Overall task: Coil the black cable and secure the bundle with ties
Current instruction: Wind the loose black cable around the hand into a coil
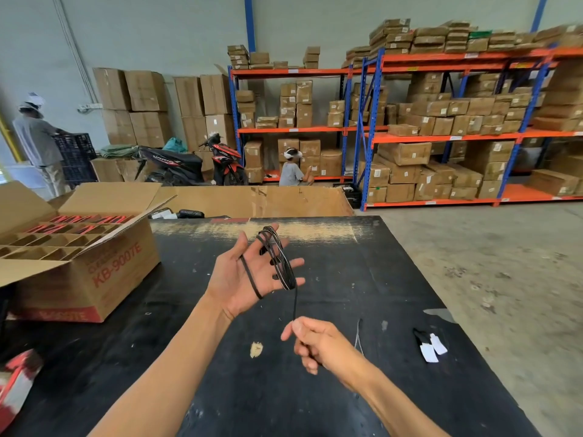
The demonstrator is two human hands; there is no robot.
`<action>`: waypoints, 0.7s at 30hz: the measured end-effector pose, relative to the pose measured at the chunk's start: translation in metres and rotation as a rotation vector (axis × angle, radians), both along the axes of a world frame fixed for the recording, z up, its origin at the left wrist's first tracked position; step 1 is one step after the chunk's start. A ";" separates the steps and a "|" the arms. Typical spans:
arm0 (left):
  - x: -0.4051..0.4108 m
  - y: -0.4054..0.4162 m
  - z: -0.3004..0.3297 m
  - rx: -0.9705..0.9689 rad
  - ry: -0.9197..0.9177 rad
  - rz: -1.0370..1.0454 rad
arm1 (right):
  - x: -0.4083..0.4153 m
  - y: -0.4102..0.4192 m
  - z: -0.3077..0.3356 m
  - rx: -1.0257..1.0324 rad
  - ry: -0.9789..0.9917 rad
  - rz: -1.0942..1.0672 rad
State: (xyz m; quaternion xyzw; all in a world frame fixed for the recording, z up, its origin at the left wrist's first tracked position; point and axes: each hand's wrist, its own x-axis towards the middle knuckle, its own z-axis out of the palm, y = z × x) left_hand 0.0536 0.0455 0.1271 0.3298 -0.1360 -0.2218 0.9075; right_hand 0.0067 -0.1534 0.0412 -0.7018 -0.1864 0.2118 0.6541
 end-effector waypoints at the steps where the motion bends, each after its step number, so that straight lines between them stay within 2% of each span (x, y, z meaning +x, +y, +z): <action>1: -0.002 -0.001 0.002 -0.020 -0.021 -0.044 | 0.002 -0.002 -0.002 -0.032 -0.006 0.006; 4: -0.014 -0.006 0.010 -0.009 -0.060 -0.230 | 0.013 -0.009 -0.002 -0.185 -0.043 -0.007; 6: -0.025 -0.010 0.013 0.062 -0.061 -0.354 | 0.024 -0.015 0.006 -0.336 -0.149 -0.054; 11: -0.043 -0.013 -0.001 0.362 -0.043 -0.633 | 0.069 -0.033 0.052 -0.708 -0.463 -0.146; 14: -0.040 -0.010 -0.021 0.501 0.055 -0.733 | 0.084 -0.041 0.091 -0.789 -0.540 -0.125; 17: -0.028 -0.005 -0.044 0.627 0.081 -0.681 | 0.085 -0.037 0.125 -0.710 -0.585 -0.123; 21: -0.010 0.010 -0.053 0.452 0.148 -0.330 | 0.064 -0.025 0.131 -0.653 -0.620 -0.068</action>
